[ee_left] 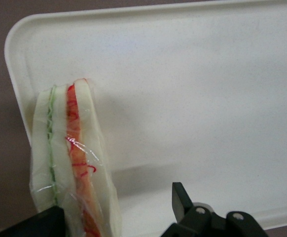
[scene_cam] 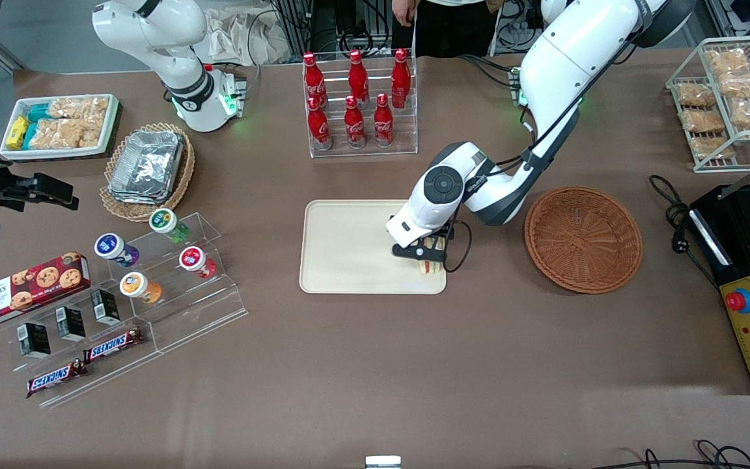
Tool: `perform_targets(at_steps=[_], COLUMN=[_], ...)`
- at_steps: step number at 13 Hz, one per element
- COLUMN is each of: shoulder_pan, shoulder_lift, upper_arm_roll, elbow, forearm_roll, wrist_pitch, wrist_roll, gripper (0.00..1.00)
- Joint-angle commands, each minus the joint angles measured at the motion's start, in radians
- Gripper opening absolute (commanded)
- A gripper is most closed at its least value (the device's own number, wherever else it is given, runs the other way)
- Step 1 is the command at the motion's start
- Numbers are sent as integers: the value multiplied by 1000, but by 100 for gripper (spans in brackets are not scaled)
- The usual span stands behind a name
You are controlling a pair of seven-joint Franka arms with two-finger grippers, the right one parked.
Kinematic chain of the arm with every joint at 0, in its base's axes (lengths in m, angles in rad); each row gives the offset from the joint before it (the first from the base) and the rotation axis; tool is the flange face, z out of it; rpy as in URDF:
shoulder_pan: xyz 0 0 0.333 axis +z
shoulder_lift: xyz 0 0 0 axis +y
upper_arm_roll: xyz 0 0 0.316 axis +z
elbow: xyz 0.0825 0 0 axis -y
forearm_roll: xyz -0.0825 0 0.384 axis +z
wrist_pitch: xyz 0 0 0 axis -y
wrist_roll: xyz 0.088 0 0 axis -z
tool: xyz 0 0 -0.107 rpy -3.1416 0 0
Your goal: Place sandwich from basket to tray
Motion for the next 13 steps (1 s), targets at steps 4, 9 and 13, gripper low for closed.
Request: perform_targets(at_steps=[4, 9, 13], shoulder_pan=[14, 110, 212], shoulder_lift=[-112, -186, -379], upper_arm_roll=[-5, -5, 54], elbow=[130, 436, 445], forearm_roll=[-20, -116, -150], wrist_pitch=[-279, -686, -790], wrist_roll=[-36, -48, -36], gripper=[100, 100, 100])
